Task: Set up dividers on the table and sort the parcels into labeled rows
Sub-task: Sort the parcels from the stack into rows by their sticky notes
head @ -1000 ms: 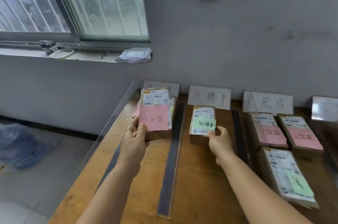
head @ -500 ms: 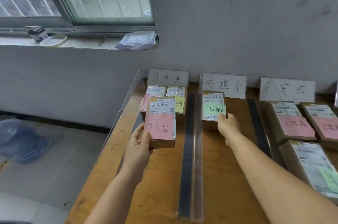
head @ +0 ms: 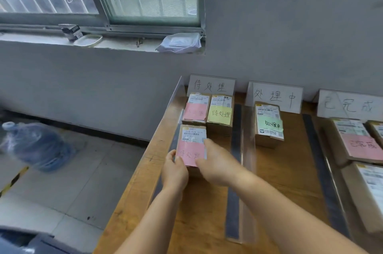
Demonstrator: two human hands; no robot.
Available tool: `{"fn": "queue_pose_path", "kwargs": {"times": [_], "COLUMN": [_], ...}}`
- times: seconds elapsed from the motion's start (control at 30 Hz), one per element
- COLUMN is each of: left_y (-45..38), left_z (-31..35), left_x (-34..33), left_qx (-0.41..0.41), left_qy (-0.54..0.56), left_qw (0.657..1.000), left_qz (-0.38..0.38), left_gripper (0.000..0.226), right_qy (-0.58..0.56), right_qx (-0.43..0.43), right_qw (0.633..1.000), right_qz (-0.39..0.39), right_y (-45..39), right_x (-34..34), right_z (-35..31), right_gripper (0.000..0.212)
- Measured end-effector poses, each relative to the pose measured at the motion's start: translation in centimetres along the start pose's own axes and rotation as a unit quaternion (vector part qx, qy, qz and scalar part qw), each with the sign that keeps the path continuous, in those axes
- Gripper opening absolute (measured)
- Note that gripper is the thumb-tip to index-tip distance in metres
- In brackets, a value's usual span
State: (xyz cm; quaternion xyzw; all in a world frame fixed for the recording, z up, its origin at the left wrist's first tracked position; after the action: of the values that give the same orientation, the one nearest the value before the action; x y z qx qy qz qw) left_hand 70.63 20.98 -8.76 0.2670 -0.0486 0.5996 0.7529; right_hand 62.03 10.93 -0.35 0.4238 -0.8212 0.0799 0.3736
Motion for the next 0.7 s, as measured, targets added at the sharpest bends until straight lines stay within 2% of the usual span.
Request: {"fn": "queue_pose_path", "kwargs": {"times": [0.07,0.17,0.27,0.4,0.53,0.7], "left_y": [-0.3,-0.7,-0.4,0.0,0.6,2.9], "left_z": [0.3,0.8,1.9,3.3,4.6,7.8], "left_x": [0.0,0.0,0.2,0.1,0.1,-0.1], "left_qx": [-0.019,-0.057,-0.117,-0.189,-0.243,-0.344], "left_qy": [-0.045,-0.141,-0.204,-0.238,-0.303,-0.328], "left_qw": [0.999,0.988,0.972,0.952,0.92,0.878], "left_qz": [0.003,-0.004,-0.01,-0.041,-0.046,-0.062], "left_gripper": [0.033,0.04,0.052,0.055,0.073,0.061], "right_qy": [0.044,0.067,0.063,0.069,0.054,0.088], "right_qx": [-0.046,-0.079,-0.07,-0.074,-0.056,-0.005], "right_qw": [0.996,0.992,0.994,0.994,0.997,0.994], "right_qz": [-0.062,-0.073,-0.058,-0.051,-0.012,0.062], "right_y": [-0.2,-0.9,-1.4,-1.3,-0.5,2.1], "right_x": [-2.7,-3.9,-4.2,-4.5,-3.3,0.4], "right_z": [0.6,1.2,1.1,1.5,0.8,-0.3], "right_gripper": [0.048,0.046,0.047,0.05,0.052,0.051]}}
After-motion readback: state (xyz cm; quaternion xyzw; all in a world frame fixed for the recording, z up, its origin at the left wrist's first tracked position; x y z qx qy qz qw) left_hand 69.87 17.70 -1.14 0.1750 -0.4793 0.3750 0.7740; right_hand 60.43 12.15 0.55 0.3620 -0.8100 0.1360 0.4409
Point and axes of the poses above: each hand's wrist, its own y-axis away from the middle knuckle, its own x-axis out of the back of the hand, z = x × y, the point moved 7 cm from there along -y, towards the middle knuckle, and after that the axes turned 9 degrees about z, right-handed, at the moved point
